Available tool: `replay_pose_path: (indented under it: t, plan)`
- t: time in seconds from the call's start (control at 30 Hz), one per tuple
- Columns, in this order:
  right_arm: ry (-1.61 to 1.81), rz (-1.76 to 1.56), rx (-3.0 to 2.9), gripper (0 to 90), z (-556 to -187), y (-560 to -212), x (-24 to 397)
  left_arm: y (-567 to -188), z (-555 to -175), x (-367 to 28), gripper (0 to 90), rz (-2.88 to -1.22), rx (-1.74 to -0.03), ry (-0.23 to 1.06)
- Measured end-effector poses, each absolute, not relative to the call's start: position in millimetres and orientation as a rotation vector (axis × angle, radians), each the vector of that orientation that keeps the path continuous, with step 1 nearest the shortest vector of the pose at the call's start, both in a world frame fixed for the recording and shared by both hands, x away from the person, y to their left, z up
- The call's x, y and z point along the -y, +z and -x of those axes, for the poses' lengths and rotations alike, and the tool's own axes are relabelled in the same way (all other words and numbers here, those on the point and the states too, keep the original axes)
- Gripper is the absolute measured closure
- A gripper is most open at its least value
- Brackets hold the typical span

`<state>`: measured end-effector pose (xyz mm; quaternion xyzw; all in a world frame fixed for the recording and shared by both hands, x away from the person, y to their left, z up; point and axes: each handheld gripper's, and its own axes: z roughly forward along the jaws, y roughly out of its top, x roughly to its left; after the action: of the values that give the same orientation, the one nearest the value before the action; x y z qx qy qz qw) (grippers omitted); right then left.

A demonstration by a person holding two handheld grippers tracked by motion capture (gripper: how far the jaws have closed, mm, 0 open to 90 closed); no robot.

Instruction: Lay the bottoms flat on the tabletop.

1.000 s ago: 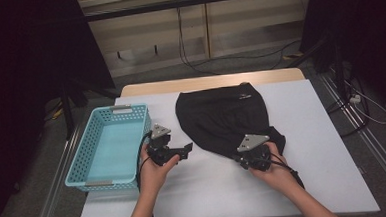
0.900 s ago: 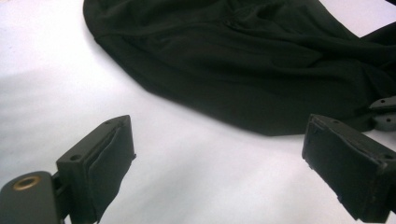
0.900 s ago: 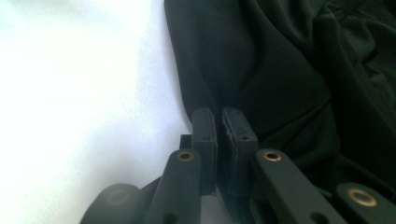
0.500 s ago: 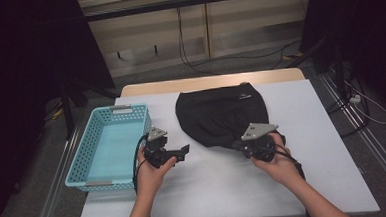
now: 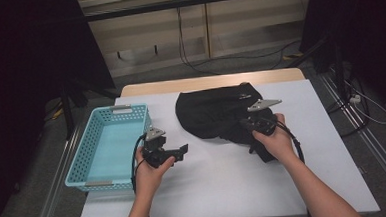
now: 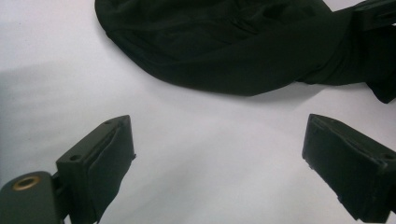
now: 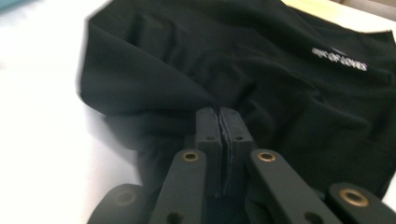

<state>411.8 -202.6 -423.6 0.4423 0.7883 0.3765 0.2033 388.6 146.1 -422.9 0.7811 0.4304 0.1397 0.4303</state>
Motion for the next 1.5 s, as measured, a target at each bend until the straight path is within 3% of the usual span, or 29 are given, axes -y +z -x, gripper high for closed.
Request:
replay_pose_path:
  t: [0.2, 0.4, 0.67, 0.8, 0.93, 1.17, 1.27, 1.37, 1.5]
  plan:
    - [0.976, -1.245, -2.235, 86.5, -419.8, -442.0, 198.3, -422.2, -388.8, -147.8, 9.1, -1.939, -1.076, 0.349]
    - [0.945, -1.168, -2.162, 58.6, -409.2, -437.5, 194.2, -422.6, -388.7, -148.5, 9.1, -1.936, -1.081, 0.351]
    - [1.013, -1.019, -2.175, 48.9, -376.8, -420.5, 183.4, -422.7, -388.5, -146.7, 9.1, -1.944, -1.079, 0.354]
    - [1.025, -0.97, -2.176, 50.5, -363.7, -417.5, 178.7, -423.1, -388.0, -146.4, 9.1, -1.946, -1.079, 0.355]
    - [1.072, -0.954, -2.241, 67.6, -356.1, -423.8, 175.1, -424.5, -388.1, -146.2, 9.1, -1.949, -1.082, 0.355]
    - [0.927, -1.006, -2.329, 65.3, -374.3, -458.7, 171.9, -423.8, -388.2, -146.0, 9.2, -1.954, -1.076, 0.36]
    - [0.949, -1.02, -2.305, 72.1, -377.9, -460.6, 173.4, -425.4, -389.0, -146.2, 9.2, -1.952, -1.081, 0.357]
    - [0.921, -0.977, -2.3, 85.8, -378.8, -460.8, 175.5, -426.9, -388.9, -146.4, 9.1, -1.96, -1.084, 0.356]
    - [0.945, -0.949, -2.29, 87.5, -376.0, -455.7, 174.6, -425.6, -388.7, -146.2, 9.2, -1.949, -1.085, 0.358]
